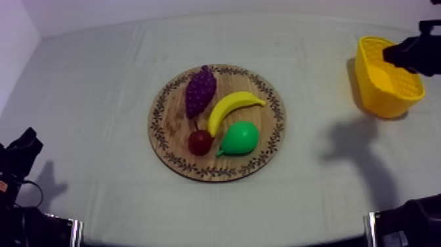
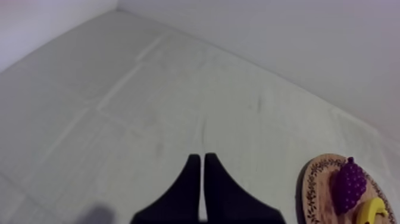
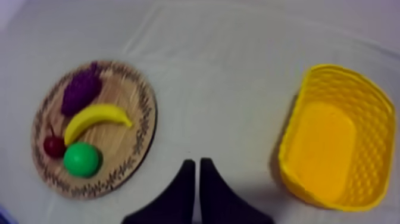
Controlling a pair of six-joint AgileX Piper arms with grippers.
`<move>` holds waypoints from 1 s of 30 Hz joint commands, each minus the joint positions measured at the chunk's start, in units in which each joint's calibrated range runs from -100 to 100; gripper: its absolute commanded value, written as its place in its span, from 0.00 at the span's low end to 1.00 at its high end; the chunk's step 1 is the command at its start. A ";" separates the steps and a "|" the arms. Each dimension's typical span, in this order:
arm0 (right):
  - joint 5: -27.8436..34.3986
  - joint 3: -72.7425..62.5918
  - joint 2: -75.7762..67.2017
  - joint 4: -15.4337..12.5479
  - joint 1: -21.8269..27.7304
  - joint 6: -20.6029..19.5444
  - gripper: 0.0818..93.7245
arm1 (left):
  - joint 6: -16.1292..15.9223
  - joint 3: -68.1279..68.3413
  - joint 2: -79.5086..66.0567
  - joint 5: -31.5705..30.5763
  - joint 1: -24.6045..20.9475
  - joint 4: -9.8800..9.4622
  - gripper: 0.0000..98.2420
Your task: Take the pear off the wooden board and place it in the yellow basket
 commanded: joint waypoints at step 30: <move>15.45 -16.05 23.97 0.87 -27.60 17.04 0.01 | 0.00 0.02 0.02 0.05 -0.02 0.00 0.00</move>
